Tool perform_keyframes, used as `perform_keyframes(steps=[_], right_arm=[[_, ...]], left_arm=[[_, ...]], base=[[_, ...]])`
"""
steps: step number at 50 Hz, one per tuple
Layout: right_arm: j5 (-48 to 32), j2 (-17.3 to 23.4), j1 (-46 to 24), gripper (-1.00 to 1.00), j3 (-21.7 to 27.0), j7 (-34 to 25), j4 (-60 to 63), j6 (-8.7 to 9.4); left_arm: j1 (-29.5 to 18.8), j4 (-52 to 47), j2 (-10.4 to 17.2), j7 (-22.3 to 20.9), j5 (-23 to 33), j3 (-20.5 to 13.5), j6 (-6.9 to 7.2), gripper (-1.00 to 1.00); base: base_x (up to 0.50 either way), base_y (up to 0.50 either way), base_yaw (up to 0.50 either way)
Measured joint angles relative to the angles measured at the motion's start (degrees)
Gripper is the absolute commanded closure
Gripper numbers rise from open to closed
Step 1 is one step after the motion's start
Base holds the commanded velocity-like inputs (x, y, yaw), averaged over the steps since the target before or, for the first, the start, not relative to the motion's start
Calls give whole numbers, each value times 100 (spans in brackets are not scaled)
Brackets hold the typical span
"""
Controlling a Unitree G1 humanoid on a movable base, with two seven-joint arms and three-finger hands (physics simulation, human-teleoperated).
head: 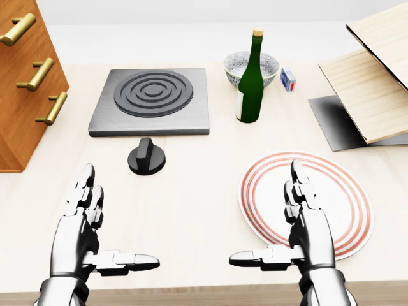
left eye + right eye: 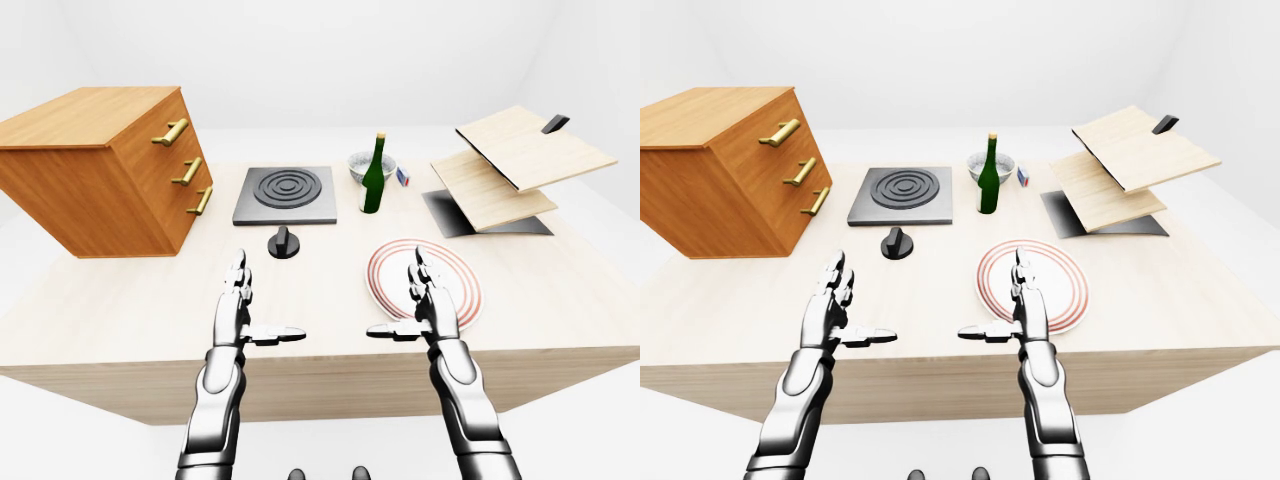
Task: Turn on the stove.
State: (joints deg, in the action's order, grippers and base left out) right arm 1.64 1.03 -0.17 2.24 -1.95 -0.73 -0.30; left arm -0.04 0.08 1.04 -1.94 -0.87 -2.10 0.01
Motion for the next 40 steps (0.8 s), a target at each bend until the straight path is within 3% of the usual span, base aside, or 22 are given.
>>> perform_keyframes(steps=[30,40], right_arm=[[-47,8,-47,-100,-1,52,4,85],[-101,5,-12,-100,-51,-13,15,127]], left_arm=[[-15,53,9,-9,-1,-17,-48,-100],[9,29,8,-5,1,-15,-29,-100]], base=[[0,0,0],[45,0,0]])
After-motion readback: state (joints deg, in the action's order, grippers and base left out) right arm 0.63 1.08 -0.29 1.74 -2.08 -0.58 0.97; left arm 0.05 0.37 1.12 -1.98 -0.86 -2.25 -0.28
